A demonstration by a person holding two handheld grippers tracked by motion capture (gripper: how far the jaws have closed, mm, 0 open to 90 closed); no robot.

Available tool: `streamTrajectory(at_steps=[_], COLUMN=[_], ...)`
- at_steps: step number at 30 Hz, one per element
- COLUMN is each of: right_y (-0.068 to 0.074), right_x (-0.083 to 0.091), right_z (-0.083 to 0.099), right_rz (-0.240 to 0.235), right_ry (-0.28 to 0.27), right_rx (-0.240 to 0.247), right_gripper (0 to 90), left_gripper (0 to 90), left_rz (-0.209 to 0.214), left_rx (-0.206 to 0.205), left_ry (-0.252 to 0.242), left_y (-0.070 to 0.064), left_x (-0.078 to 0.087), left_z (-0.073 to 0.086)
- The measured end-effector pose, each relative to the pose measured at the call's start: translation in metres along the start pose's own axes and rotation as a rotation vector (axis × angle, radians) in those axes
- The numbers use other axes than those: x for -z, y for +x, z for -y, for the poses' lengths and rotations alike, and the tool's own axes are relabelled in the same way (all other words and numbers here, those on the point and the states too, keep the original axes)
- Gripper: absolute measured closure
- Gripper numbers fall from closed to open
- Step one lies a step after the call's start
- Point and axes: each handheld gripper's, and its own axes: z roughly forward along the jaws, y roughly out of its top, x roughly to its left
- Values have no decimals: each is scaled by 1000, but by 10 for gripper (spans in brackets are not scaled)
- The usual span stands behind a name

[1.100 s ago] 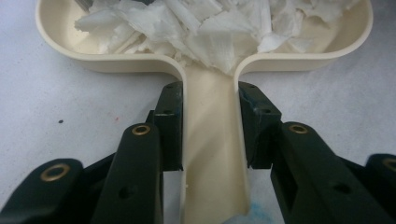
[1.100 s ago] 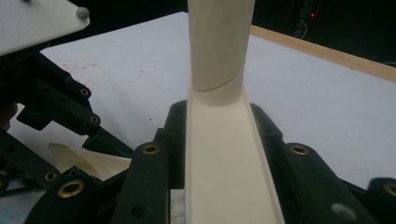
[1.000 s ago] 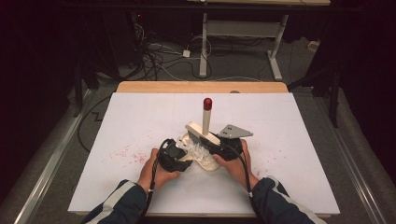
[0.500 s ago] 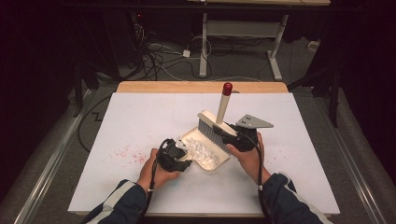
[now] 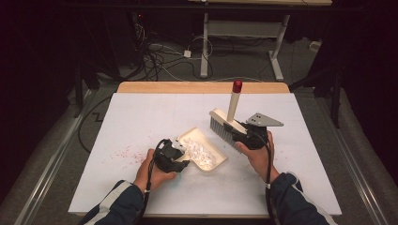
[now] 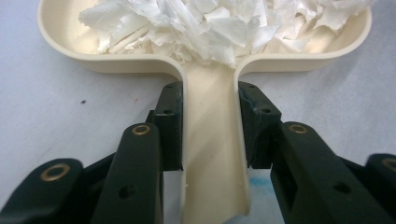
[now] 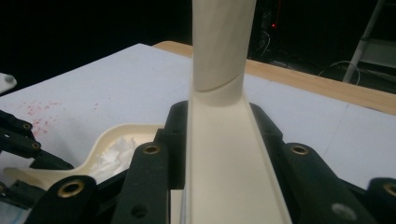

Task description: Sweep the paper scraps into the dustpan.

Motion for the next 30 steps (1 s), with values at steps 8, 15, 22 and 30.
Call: streamTrajectory(at_steps=[8, 15, 22, 30], right_y=[4, 8, 10, 11], right_x=[-2, -2, -2, 8], right_z=[3, 11, 14, 13], right_rz=[-12, -29, -34, -42], right_ry=[55, 94, 112, 114], right_rx=[31, 49, 58, 66], right_gripper=[672, 672, 672, 672], left_gripper=[635, 635, 636, 635], left_rz=[-9, -15, -23, -30], left_rx=[10, 11, 20, 31], left_ry=[6, 18, 30, 30], left_y=[1, 4, 5, 9], left_x=[10, 20, 27, 32], left_z=[11, 25, 40, 48])
